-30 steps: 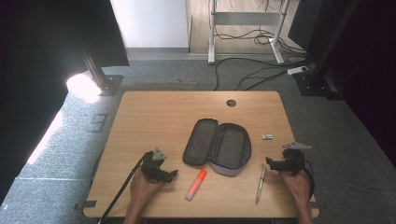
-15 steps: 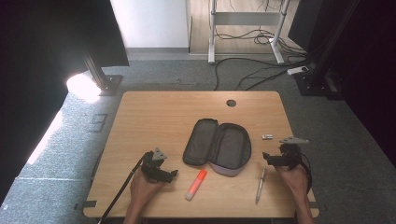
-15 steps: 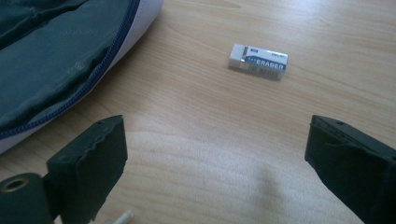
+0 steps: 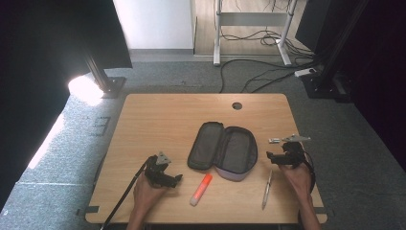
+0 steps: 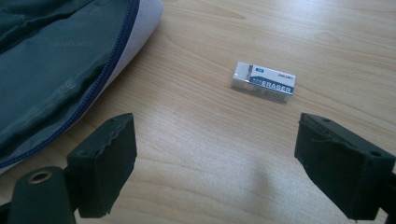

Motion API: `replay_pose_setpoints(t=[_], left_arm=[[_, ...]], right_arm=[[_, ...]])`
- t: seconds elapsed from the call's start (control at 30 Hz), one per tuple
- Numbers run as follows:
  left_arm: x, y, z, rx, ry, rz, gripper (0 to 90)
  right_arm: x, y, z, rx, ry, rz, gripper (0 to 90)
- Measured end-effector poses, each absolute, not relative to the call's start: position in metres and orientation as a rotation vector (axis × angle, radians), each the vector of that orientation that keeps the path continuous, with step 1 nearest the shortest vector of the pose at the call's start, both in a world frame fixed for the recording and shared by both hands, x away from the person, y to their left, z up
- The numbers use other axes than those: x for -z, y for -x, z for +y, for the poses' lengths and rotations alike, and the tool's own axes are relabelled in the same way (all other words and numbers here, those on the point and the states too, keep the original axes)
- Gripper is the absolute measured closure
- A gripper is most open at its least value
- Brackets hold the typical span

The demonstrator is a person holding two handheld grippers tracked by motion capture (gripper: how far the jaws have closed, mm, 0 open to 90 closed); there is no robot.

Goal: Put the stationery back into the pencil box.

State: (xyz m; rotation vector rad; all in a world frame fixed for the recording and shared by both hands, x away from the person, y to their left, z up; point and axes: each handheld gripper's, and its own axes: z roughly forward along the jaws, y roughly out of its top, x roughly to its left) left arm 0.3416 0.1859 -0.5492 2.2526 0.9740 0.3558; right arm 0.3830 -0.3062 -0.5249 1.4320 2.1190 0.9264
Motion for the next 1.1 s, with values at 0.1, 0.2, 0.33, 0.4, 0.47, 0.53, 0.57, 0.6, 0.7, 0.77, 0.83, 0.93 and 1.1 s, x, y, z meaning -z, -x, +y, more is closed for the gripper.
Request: replay_pose_setpoints(t=[0.1, 0.2, 0.33, 0.4, 0.47, 0.53, 0.57, 0.6, 0.7, 0.77, 0.83, 0.93, 1.1], left_arm=[[0.549, -0.342, 0.186, -0.355, -2.252, 0.974, 0.0], [0.549, -0.342, 0.186, -0.355, -2.251, 0.974, 0.0], [0.549, -0.342, 0.186, -0.356, -2.252, 0.974, 0.0], [0.549, -0.342, 0.186, -0.356, -2.253, 0.971, 0.0], [0.549, -0.342, 0.186, -0.356, -2.252, 0.971, 0.0], [0.549, -0.342, 0.186, -0.356, -2.253, 0.971, 0.0], [0.549, -0.342, 0.186, -0.356, -2.253, 0.971, 0.0], [0.549, -0.342, 0.186, -0.356, -2.253, 0.97, 0.0], [0.549, -0.342, 0.186, -0.357, -2.253, 0.971, 0.0], [0.549, -0.342, 0.186, -0.357, -2.253, 0.971, 0.0], [0.549, -0.342, 0.186, -0.357, -2.253, 0.971, 0.0], [0.549, -0.342, 0.186, -0.356, -2.253, 0.97, 0.0], [0.549, -0.342, 0.186, -0.356, -2.253, 0.97, 0.0]], right_arm=[[0.525, -0.388, -0.307, -0.918, -1.436, 2.116, 14.3], [0.524, -0.392, -0.309, -0.92, -1.44, 2.11, 16.0], [0.522, -0.397, -0.31, -0.913, -1.441, 2.101, 19.4], [0.522, -0.4, -0.31, -0.912, -1.445, 2.097, 21.3], [0.522, -0.404, -0.31, -0.906, -1.449, 2.095, 22.8], [0.522, -0.409, -0.311, -0.902, -1.457, 2.09, 24.8], [0.522, -0.41, -0.312, -0.903, -1.459, 2.087, 25.4], [0.523, -0.412, -0.312, -0.901, -1.46, 2.088, 26.2], [0.524, -0.417, -0.313, -0.896, -1.468, 2.088, 28.9], [0.525, -0.42, -0.313, -0.894, -1.475, 2.089, 30.1], [0.527, -0.425, -0.313, -0.875, -1.487, 2.09, 32.2], [0.53, -0.43, -0.314, -0.87, -1.5, 2.082, 33.9], [0.532, -0.436, -0.314, -0.868, -1.506, 2.081, 35.3]])
